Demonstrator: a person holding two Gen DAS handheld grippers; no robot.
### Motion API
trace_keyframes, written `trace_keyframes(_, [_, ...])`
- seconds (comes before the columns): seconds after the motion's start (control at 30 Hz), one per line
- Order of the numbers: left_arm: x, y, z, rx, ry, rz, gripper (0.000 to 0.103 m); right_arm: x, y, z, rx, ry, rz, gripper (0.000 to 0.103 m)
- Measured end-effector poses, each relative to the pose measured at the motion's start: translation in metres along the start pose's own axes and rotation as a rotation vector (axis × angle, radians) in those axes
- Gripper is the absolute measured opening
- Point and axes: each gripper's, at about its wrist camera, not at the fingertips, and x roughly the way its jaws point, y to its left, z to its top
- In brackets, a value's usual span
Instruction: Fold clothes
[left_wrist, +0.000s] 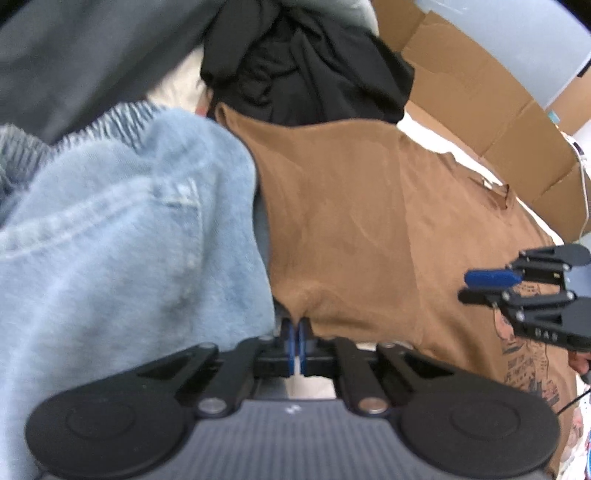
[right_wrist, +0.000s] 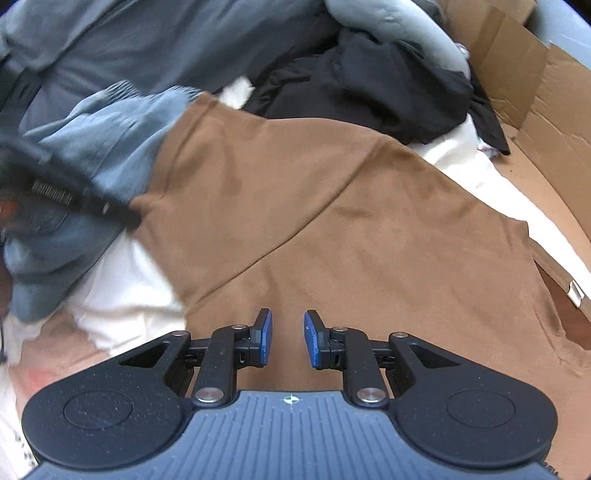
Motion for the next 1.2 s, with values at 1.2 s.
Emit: trace_keyframes(1.2, [0.012,-0.048,0.035,0.238,-0.091,-0.114,0.011,0.039,0.043,-0.007,0.048,-0.069,0.079,0.025])
